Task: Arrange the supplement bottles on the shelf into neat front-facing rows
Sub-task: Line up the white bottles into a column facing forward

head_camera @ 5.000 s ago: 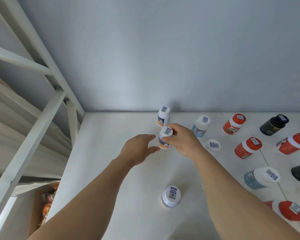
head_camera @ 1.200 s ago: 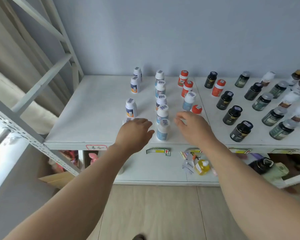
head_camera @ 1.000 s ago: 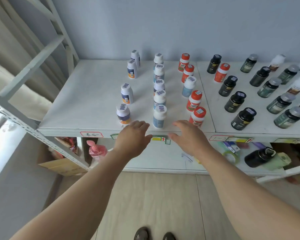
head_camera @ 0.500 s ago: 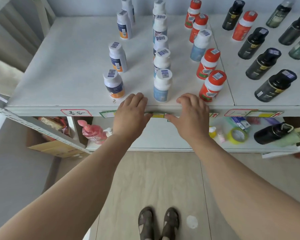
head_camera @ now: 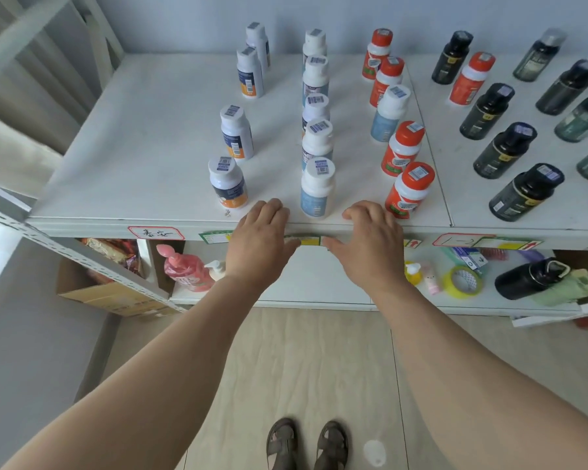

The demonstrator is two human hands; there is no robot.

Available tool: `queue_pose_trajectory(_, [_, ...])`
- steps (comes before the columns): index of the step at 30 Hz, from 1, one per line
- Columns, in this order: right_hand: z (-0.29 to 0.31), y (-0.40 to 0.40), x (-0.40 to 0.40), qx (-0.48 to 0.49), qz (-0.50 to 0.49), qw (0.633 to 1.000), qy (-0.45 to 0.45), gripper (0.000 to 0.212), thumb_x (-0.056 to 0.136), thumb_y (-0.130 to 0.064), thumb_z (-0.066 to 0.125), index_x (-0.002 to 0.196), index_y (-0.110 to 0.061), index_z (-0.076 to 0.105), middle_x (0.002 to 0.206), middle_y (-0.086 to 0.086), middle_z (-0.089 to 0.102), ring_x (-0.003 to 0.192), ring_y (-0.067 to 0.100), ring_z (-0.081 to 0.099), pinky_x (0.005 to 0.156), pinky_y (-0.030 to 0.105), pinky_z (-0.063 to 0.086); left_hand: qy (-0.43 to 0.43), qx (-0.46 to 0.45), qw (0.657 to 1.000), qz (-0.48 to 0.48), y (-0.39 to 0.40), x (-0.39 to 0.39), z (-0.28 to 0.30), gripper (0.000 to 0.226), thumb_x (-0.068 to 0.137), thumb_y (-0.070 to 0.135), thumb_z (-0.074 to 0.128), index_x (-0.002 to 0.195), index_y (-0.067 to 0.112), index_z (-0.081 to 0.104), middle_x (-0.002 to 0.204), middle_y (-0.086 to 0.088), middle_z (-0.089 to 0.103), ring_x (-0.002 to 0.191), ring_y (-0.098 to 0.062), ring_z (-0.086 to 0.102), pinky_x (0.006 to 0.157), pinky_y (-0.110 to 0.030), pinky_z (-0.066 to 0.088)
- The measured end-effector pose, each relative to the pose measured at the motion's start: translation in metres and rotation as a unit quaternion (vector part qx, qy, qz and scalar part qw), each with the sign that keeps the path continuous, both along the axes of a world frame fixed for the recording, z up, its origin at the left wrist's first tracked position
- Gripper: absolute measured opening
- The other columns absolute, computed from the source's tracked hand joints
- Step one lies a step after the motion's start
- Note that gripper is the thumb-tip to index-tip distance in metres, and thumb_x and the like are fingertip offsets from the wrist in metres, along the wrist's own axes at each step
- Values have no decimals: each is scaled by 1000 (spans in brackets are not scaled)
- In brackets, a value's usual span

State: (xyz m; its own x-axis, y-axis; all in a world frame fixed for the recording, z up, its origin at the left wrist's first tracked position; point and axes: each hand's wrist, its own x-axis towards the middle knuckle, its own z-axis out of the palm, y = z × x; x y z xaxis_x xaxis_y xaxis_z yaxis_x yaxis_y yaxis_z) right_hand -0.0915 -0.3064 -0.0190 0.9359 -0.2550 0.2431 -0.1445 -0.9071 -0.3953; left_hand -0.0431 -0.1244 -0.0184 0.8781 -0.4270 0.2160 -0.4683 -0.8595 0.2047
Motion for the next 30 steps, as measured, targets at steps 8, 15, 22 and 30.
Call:
queue_pose_trajectory(8, [73,-1,20,235,49,970,33,62,84,-44,67,137,-20,45,140,-3,47,127,14,43,91,20,30,167,-82,981,57,-17,-3,33,67,91,44,58,148,18,33,152,3,34,141,-14,27,111,-30,27])
queue_pose_trajectory(15, [98,1,48,254,116,949,145,49,83,-33,71,128,-27,52,121,-7,62,105,10,55,80,23,35,200,-128,970,59,-26,8,36,58,89,41,61,140,21,44,140,5,48,131,-14,40,102,-30,37])
queue_pose_trajectory(22, [121,4,49,250,69,956,137,44,81,-43,71,119,-25,59,109,-10,66,97,12,61,78,26,44,230,-136,964,7,-19,20,59,54,84,50,64,132,26,53,131,5,57,120,-15,49,94,-29,40])
queue_pose_trajectory(30, [150,9,41,243,29,964,106,43,81,-48,71,114,-21,60,102,-11,62,91,10,58,72,26,43,359,-147,921,-37,-6,32,85,50,75,64,66,121,44,60,121,13,64,107,-15,60,91,-31,49])
